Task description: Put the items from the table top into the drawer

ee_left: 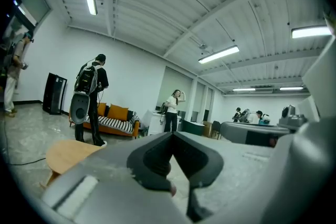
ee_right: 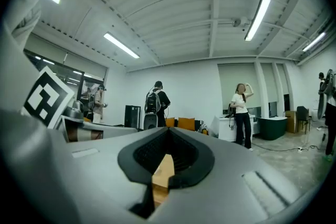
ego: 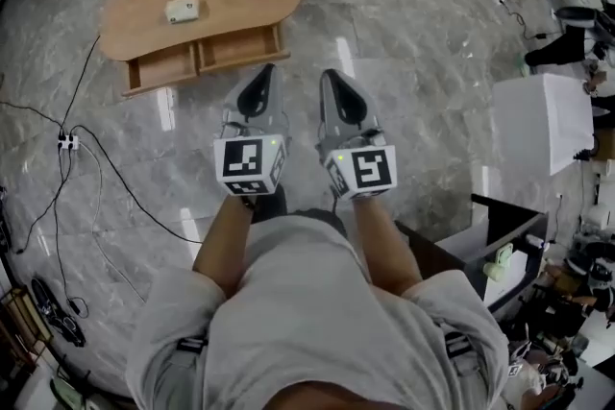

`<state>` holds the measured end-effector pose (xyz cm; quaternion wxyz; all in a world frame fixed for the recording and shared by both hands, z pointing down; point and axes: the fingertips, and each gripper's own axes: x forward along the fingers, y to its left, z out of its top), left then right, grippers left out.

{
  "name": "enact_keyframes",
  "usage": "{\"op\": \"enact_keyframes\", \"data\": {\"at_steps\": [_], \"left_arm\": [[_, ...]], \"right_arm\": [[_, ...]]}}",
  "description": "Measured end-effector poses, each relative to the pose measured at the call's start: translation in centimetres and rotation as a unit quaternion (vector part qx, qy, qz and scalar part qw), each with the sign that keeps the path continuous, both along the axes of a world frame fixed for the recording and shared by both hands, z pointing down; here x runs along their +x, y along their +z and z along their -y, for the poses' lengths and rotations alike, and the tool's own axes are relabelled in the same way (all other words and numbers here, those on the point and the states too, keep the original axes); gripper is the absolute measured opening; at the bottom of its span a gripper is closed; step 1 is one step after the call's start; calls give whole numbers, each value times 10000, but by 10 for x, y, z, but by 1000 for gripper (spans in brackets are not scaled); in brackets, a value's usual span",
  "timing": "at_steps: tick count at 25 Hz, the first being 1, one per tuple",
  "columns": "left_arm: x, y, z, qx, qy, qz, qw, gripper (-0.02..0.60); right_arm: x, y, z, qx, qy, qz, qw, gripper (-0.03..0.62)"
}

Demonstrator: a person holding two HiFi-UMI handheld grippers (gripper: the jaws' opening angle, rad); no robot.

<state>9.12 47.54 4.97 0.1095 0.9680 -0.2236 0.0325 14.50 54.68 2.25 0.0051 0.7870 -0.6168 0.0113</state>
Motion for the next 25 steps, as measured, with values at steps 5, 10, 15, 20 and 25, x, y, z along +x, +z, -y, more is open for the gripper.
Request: {"op": "enact_keyframes", "data": {"at_steps": [5,10,15,20,25], "left_arm": [[-7,5,86,-126,-437,-17,9990,20],[-4,27,149,-231,-1025,88,9944,20],[18,72,243,-378,-1559,451,9860,20],[28,101,335,-635,-2302,841,9674,20],[33,153,394,-1030,-2885,1015,9465,20]], "right_arm": [[-4,2,78,-98,-372,-110,9992,7],[11,26,152,-284,-964,-53,9949,7],[43,76,267,-602,-1613,110,9850,8],[58,109,387,-859,-2589,276,9617,8],[76,166,468,-1291,-3084,218,9422,8]]}}
